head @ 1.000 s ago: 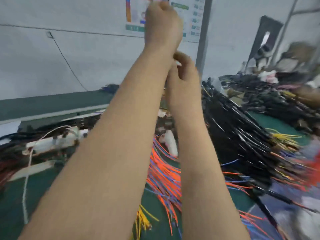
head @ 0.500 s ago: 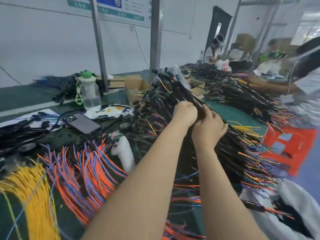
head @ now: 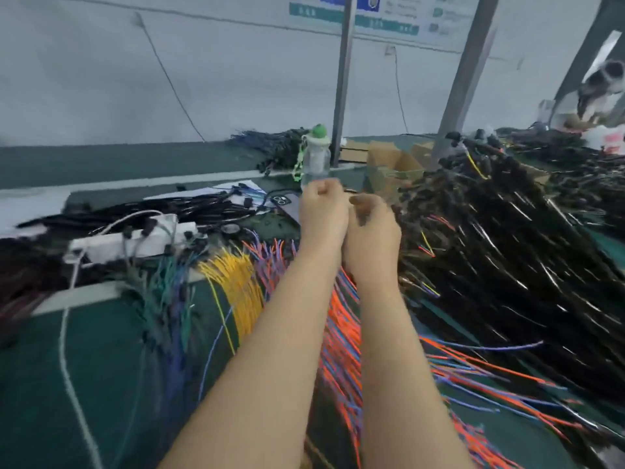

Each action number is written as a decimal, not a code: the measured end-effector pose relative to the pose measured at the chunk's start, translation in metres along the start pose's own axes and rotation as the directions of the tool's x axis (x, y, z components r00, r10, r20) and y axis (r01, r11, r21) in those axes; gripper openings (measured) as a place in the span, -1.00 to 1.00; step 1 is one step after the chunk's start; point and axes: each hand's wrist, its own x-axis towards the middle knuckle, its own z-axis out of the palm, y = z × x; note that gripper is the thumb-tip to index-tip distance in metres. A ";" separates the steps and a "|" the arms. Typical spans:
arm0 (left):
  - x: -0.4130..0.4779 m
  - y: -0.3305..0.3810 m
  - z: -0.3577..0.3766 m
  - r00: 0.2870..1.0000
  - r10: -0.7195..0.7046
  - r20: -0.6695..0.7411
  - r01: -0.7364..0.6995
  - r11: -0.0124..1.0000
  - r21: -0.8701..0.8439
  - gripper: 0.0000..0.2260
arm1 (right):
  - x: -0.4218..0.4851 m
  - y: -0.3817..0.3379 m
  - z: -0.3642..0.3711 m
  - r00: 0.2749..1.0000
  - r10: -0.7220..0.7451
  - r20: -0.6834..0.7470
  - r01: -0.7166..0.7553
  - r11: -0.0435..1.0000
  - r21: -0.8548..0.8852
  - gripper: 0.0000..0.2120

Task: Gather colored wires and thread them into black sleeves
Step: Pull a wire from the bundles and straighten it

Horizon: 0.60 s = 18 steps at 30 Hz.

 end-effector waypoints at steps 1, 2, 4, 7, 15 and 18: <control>-0.001 -0.001 -0.026 0.998 0.005 -0.060 -0.004 1.000 0.022 -0.83 | -0.015 -0.004 0.019 0.992 0.020 0.122 -0.016 0.999 -0.033 -0.80; -0.003 -0.002 -0.052 0.994 0.010 -0.111 -0.005 0.999 0.046 -0.86 | -0.033 -0.008 0.037 0.971 0.039 0.234 -0.022 0.997 -0.073 -0.79; -0.013 -0.008 -0.105 0.980 0.013 -0.201 0.001 0.998 0.068 -0.88 | -0.074 -0.015 0.069 0.914 0.047 0.404 -0.006 0.995 -0.103 -0.77; -0.037 -0.015 -0.180 0.948 -0.002 -0.320 0.023 0.998 0.061 -0.91 | -0.132 -0.028 0.106 0.849 -0.010 0.529 0.055 0.996 -0.069 -0.75; -0.095 -0.028 -0.322 0.876 -0.056 -0.479 0.054 0.998 -0.017 -0.83 | -0.196 -0.024 0.142 0.866 0.004 0.500 0.254 0.857 -0.447 -0.60; -0.097 -0.032 -0.336 0.883 -0.081 -0.463 0.059 0.996 -0.062 -0.83 | -0.194 -0.026 0.144 0.890 0.060 0.452 0.211 0.824 -0.526 -0.62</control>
